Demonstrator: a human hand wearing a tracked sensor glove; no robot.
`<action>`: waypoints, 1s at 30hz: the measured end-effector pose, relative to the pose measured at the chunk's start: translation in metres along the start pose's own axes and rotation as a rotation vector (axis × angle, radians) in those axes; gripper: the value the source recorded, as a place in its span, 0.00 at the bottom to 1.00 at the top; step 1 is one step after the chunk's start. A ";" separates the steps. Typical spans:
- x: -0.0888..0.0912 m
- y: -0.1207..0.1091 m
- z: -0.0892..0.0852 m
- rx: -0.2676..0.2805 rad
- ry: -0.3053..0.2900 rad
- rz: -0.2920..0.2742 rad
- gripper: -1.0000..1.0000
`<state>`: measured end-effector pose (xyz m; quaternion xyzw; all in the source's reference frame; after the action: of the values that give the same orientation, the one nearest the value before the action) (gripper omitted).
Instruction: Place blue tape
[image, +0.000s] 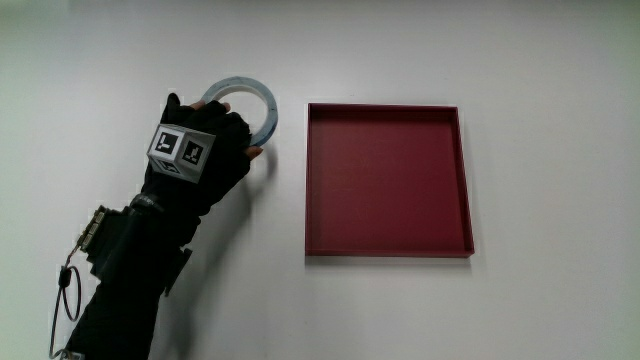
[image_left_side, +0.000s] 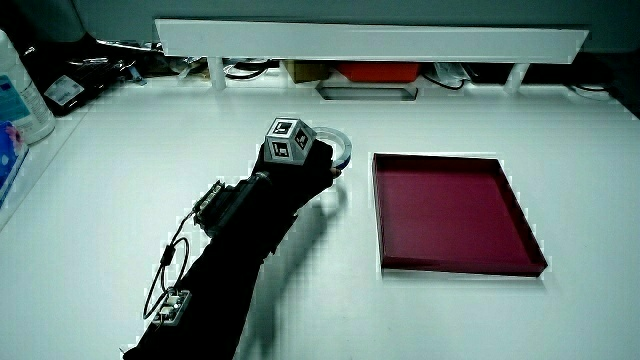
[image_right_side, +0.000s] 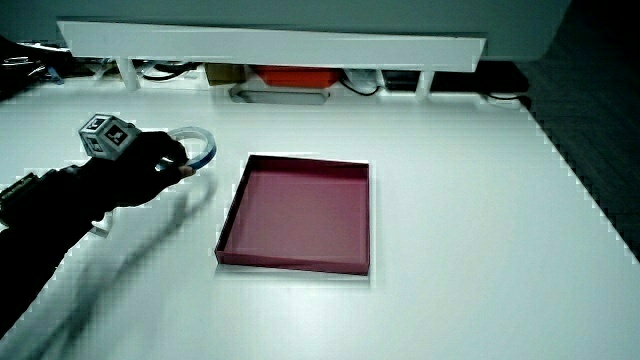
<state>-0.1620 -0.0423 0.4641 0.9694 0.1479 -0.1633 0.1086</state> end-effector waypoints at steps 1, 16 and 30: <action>-0.003 0.001 -0.004 -0.005 0.011 0.015 0.50; -0.034 0.000 -0.048 -0.042 0.045 0.105 0.50; -0.035 0.002 -0.048 -0.059 0.047 0.119 0.50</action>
<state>-0.1791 -0.0406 0.5209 0.9764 0.0971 -0.1293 0.1431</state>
